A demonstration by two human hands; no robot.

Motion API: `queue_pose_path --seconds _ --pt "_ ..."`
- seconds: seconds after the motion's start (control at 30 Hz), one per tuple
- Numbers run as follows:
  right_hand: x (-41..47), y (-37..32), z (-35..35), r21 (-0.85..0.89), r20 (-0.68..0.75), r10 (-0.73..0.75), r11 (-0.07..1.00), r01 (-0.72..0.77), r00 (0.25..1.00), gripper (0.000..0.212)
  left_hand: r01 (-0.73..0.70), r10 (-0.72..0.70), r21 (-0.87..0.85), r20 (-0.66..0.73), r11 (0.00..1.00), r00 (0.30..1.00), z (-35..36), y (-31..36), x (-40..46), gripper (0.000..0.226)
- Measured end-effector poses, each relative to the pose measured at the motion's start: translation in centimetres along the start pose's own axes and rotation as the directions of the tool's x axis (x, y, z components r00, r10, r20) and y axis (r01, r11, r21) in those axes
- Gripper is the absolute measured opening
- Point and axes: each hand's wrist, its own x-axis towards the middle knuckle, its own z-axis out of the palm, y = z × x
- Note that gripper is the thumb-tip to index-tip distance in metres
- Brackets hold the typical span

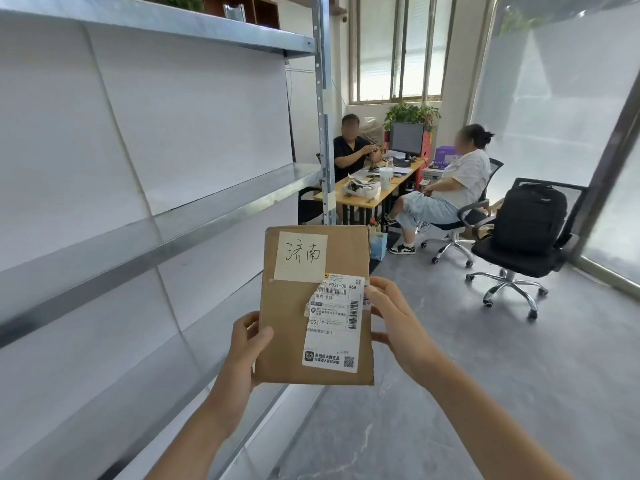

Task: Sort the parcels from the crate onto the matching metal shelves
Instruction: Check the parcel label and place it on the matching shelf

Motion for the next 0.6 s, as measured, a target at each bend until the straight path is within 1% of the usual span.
queue_pose_path --seconds 0.17,0.27,0.4,0.5,0.6 --pt "5.4 0.4 -2.1 -0.020 -0.016 0.016 1.000 -0.016 1.000 0.023 0.005 -0.006 0.061 0.027 0.998 1.000 1.6 -0.3 4.7 0.054" --pt "8.7 0.6 -3.7 -0.017 0.007 0.036 0.999 -0.036 0.999 0.023 0.002 -0.005 0.104 0.027 0.995 1.000 2.9 -0.4 7.5 0.054" --pt "13.6 0.4 -6.7 -0.004 0.050 0.047 0.999 -0.047 0.998 0.024 0.000 0.002 0.114 -0.015 0.993 1.000 5.6 -0.7 11.3 0.053" --pt "17.6 0.0 -9.4 -0.022 0.101 0.053 0.998 -0.051 0.993 0.025 -0.007 0.014 0.101 -0.071 0.995 0.997 8.5 -0.7 14.1 0.057" --pt "21.3 -1.0 -12.2 -0.055 0.153 0.047 0.998 -0.039 0.987 0.021 -0.029 0.039 0.077 -0.123 0.997 0.992 12.0 -0.5 16.8 0.059"
